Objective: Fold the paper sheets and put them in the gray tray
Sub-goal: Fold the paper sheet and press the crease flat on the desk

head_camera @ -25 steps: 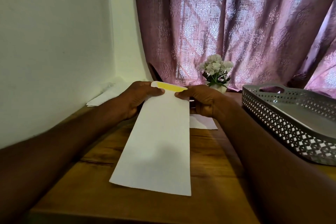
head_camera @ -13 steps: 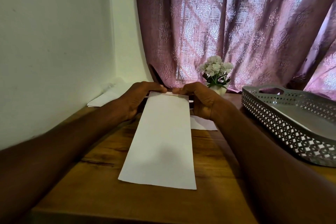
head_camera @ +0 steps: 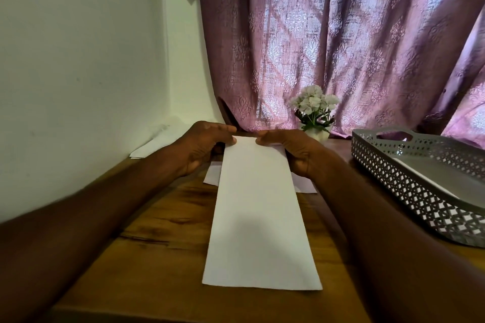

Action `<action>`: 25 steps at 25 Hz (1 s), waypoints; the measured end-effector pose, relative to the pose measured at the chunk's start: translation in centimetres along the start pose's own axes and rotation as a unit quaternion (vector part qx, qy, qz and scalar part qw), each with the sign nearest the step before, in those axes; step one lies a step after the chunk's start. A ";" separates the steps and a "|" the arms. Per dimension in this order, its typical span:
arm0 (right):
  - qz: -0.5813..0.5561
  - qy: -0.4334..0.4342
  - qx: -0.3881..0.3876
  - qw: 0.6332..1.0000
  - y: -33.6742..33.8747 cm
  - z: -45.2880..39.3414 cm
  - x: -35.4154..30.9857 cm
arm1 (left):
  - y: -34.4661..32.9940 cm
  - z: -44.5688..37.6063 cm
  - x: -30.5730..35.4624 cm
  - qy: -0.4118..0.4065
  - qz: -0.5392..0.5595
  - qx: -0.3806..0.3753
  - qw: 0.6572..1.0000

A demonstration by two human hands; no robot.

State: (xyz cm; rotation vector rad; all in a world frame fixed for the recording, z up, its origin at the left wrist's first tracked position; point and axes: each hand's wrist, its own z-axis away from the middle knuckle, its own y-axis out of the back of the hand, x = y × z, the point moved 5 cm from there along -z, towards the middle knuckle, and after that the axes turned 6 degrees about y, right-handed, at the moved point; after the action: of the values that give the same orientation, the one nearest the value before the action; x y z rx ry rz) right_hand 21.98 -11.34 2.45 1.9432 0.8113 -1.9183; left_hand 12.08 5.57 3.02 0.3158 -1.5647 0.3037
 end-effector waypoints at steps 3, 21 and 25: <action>-0.003 0.004 0.008 1.000 0.4 0.0 -0.1 | 0.1 -0.3 -0.2 0.028 0.030 -0.032 0.999; -0.011 0.016 0.065 0.998 3.6 -0.2 -0.7 | 1.7 -1.1 0.3 -0.025 0.022 -0.037 0.999; -0.023 0.016 0.060 0.998 2.5 -0.4 -0.8 | 2.4 -1.2 0.5 -0.031 0.054 -0.004 0.998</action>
State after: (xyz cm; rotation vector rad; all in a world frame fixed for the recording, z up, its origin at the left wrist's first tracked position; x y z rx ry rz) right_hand 23.84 -13.26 2.81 2.0461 0.7730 -2.0105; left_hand 12.22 8.28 3.57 0.2373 -1.6465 0.3755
